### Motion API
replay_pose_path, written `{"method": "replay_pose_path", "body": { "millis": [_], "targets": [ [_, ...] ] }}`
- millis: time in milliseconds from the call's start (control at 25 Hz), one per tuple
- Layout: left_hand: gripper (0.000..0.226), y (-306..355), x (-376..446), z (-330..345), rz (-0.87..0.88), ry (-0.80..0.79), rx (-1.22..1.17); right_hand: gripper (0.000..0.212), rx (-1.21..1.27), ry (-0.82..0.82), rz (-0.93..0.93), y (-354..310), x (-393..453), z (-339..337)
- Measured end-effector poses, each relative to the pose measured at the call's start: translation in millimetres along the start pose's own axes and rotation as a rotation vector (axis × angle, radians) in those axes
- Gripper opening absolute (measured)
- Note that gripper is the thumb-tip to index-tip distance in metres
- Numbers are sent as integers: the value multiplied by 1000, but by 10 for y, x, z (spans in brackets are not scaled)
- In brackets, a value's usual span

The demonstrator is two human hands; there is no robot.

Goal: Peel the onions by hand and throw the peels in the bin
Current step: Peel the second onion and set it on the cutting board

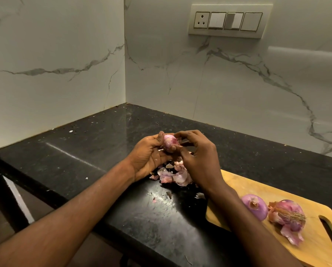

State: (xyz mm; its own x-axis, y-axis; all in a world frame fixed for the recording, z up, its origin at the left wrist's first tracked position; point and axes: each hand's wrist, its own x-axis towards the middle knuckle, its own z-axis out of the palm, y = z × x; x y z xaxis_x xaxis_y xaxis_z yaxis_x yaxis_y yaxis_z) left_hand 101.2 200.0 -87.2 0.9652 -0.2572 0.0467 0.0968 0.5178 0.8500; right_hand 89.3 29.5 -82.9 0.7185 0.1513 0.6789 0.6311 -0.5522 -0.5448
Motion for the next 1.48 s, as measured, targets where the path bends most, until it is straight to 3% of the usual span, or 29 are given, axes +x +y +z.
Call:
{"method": "replay_pose_path", "body": {
  "millis": [240,720,960,1160,1480],
  "targets": [
    [49,-3,-28,-2,-15,-95,49,30,-105,4,-87,-28,-31,-41],
    [40,-28,-36,-32,-6,-168,64,29,-134,-49,-73,-37,-52,-32],
    [42,-36,-20,-40,25,-171,-7,43,-107,-27,-57,-15,-42,-10],
    [48,-32,-25,-7,60,-121,43,36,-89,-35,-81,17,-44,-11],
    [34,-42,-30,-9,55,-116,93,33,-130,-106,-75,43,-21,-9]
  ]
}}
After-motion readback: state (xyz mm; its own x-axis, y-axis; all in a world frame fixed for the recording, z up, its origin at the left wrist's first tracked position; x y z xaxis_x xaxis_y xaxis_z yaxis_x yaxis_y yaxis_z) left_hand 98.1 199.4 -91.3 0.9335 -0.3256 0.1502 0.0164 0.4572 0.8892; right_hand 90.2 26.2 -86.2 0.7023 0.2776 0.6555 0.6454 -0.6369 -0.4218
